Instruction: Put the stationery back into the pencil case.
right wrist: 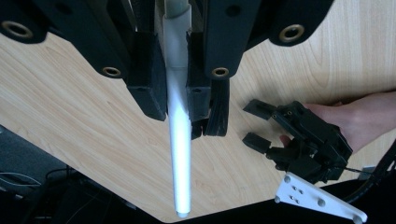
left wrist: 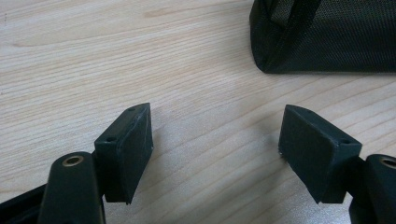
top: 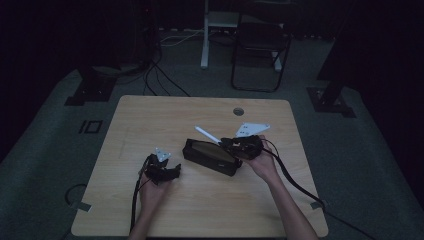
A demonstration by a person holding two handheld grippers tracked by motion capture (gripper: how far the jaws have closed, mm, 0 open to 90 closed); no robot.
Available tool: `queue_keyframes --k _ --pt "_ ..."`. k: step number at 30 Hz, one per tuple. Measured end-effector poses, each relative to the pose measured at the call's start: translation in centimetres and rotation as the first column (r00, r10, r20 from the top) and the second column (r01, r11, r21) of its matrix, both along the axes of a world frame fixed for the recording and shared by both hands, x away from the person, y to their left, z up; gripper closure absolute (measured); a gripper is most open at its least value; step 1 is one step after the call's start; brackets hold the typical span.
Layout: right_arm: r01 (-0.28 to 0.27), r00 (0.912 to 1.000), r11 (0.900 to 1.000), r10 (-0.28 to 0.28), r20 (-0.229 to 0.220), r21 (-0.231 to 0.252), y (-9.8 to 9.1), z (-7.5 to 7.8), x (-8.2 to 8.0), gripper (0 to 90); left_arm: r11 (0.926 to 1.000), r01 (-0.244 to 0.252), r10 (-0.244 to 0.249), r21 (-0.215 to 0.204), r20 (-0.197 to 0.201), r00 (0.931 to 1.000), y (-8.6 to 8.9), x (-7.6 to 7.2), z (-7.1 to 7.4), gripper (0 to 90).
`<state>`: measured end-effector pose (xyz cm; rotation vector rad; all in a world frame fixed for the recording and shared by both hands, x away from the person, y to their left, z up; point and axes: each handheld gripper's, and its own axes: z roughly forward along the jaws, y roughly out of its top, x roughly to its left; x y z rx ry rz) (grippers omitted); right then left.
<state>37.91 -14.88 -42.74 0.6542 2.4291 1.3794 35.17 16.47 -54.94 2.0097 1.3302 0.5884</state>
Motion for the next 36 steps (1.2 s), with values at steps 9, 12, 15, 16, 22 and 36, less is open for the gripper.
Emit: queue_keyframes --k 9,12,15,16,22,36 --pt "-0.002 0.9999 0.9999 0.002 -0.016 -0.016 0.2 -0.7 0.4 78.8 1.0000 0.002 -0.002 0.002 -0.002 1.0000 0.0 0.0 0.0 26.5" --pt "0.002 0.9998 0.9996 -0.002 -0.020 -0.030 0.3 -1.0 0.5 78.8 1.0000 0.001 -0.001 0.001 -0.001 1.0000 0.0 0.0 0.0 26.5" --pt "-0.002 0.9997 0.9994 0.001 -0.022 -0.036 0.5 -1.2 0.6 78.8 1.0000 0.001 -0.001 0.001 0.000 1.0000 0.0 0.0 0.0 26.5" --pt "-0.002 0.9997 0.9993 0.001 -0.025 -0.038 0.5 -1.3 0.7 78.8 1.0000 0.001 -0.001 0.001 0.000 1.0000 0.0 0.0 0.0 26.5" --pt "-0.002 0.9996 0.9981 0.000 -0.029 -0.062 0.7 -1.7 0.8 78.8 1.0000 0.001 -0.001 0.002 0.001 1.0000 0.0 0.0 0.0 26.5" --pt "-0.023 0.9989 0.9947 0.019 -0.043 -0.100 1.3 -2.6 1.0 78.7 1.0000 0.001 -0.001 0.002 0.001 1.0000 0.0 0.0 0.0 26.5"
